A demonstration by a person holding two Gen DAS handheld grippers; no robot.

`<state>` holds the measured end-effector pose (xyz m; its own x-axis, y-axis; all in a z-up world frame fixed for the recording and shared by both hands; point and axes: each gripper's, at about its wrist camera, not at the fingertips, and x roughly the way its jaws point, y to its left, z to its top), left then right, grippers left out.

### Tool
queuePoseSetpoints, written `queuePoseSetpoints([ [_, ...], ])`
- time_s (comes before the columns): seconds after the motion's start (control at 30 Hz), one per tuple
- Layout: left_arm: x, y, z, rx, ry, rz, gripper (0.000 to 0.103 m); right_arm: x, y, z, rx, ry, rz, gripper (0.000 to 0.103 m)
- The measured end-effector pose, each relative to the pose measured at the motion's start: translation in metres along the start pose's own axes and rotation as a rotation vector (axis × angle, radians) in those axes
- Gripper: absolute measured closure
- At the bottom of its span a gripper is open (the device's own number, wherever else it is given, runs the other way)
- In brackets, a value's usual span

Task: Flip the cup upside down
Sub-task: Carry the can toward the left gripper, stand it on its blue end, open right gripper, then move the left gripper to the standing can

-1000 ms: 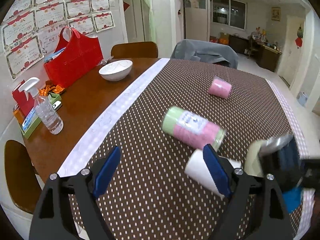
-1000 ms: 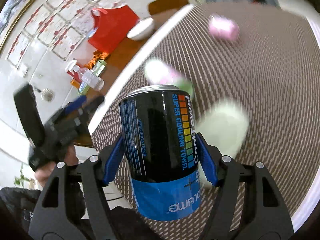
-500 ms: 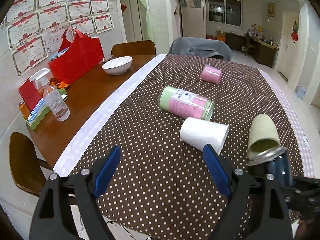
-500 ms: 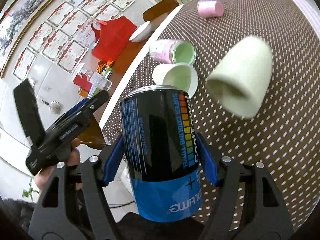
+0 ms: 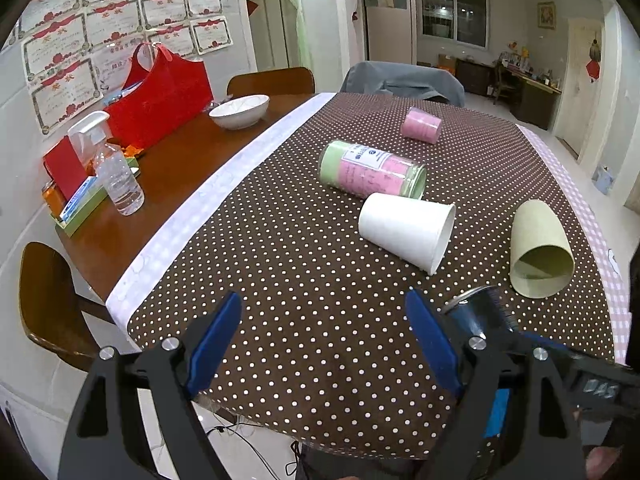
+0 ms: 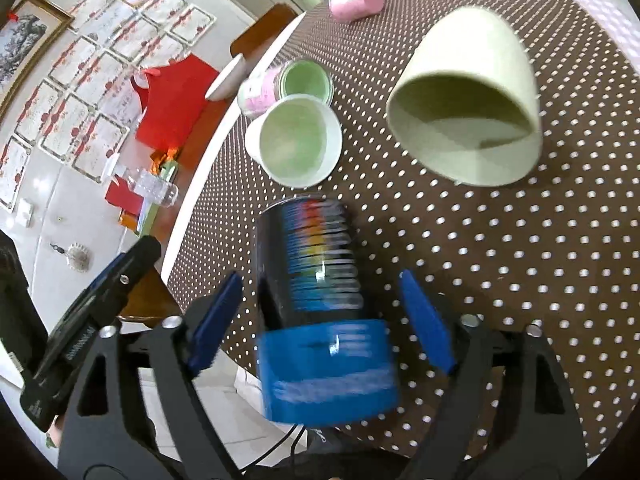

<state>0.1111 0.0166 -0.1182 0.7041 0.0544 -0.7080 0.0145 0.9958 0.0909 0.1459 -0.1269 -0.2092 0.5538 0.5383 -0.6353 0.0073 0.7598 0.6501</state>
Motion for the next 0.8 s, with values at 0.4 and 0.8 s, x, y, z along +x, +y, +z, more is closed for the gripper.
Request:
queuePoseSetpoints([
  [0.4, -0.026, -0.012, -0.008, 0.033, -0.070, 0.022, 0.020, -0.049, -0.008, -0.004, -0.024, -0.128, -0.029, 0.006],
  [0.8, -0.045, 0.004, -0.009, 0.010, -0.078, 0.041, 0.020, -0.061, 0.007, -0.011, -0.080, -0.159, -0.029, 0.006],
])
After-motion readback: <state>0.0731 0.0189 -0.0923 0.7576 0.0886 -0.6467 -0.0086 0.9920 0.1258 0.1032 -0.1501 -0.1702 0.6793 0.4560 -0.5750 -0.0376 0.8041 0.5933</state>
